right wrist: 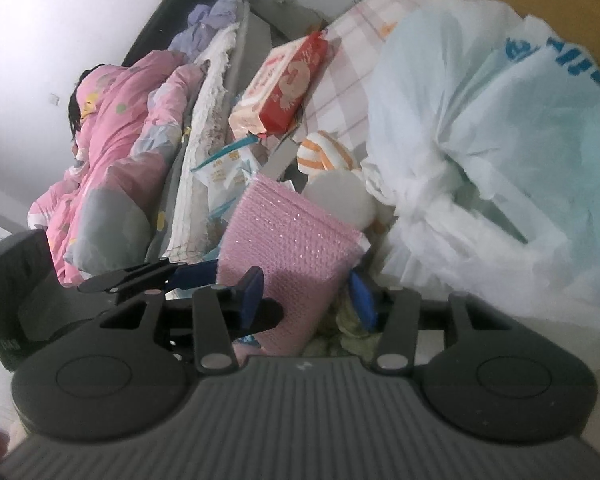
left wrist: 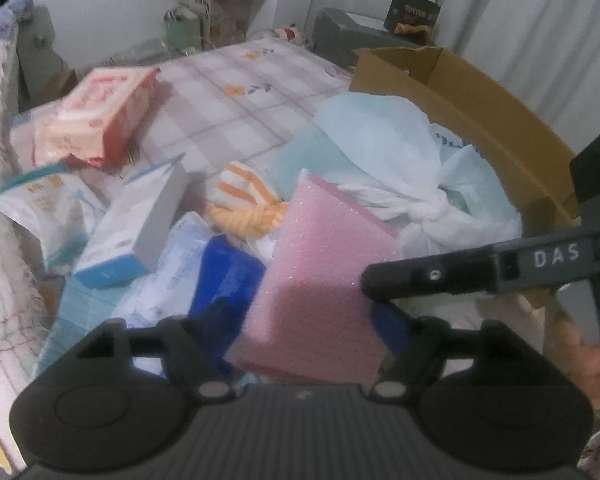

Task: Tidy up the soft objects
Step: 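Lift the pink sponge pad with the right gripper and carry it over the cardboard box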

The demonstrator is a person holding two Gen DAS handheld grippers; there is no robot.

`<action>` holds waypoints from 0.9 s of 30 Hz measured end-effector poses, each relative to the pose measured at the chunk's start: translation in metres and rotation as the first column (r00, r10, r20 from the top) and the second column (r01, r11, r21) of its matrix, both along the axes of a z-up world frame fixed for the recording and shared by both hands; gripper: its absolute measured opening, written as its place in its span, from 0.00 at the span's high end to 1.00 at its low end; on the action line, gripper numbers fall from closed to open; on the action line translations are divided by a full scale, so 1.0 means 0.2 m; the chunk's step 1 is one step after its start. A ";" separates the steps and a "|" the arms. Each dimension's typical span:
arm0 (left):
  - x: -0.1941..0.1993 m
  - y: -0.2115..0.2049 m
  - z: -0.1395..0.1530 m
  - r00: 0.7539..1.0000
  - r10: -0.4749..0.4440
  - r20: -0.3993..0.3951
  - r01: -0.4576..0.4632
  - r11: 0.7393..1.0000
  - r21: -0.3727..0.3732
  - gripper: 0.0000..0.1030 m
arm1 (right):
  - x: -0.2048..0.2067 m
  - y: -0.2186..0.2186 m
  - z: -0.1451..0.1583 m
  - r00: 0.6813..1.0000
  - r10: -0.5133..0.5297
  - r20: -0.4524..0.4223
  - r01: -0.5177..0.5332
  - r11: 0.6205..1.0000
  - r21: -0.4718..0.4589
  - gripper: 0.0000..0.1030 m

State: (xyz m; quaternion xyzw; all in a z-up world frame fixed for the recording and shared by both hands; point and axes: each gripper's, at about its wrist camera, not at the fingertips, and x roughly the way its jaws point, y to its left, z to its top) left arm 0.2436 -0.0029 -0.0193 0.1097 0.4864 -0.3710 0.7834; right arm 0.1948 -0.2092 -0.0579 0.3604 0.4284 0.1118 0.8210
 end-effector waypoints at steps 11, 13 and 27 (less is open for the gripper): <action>-0.07 0.01 0.08 0.998 0.052 0.038 -0.052 0.999 -0.002 0.40 | 0.03 0.00 -0.01 1.000 0.004 0.013 -0.005 0.999 0.051 0.53; -0.09 0.02 0.12 0.996 0.073 0.042 -0.073 0.997 -0.012 0.40 | 0.02 0.00 0.02 1.000 0.011 0.029 -0.012 0.998 0.057 0.54; -0.32 -0.20 0.59 0.974 0.160 0.157 -0.145 0.984 -0.107 0.40 | -0.19 -0.19 0.49 0.966 -0.001 0.259 -0.002 1.000 0.011 0.56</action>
